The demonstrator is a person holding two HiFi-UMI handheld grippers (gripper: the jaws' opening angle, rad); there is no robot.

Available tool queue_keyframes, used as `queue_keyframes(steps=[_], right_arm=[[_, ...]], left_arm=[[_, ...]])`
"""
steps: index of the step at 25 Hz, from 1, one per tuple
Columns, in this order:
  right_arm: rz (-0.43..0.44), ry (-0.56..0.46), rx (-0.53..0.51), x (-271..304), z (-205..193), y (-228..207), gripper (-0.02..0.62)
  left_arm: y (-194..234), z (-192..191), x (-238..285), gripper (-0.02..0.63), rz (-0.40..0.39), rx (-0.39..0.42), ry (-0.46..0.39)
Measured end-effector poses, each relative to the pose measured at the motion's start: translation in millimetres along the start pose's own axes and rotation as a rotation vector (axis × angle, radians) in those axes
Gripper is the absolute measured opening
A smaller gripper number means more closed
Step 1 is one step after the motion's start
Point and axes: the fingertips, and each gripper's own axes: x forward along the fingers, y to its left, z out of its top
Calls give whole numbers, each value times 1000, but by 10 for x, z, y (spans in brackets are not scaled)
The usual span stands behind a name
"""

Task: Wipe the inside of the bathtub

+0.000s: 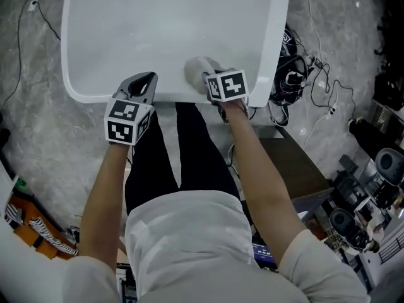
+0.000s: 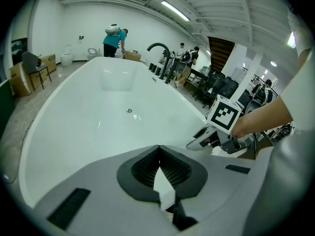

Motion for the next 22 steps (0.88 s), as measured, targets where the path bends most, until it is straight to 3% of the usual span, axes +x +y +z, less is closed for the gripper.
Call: queue_keyframes(steps=[12,22], right_arm=[[40,1,-34,308,274,771,100],[96,7,-65,628,547,1467,100]], left_arm=[[581,-208,-383,12,31,-52,-33],[1301,-513,-807,12,125,-136,-56]])
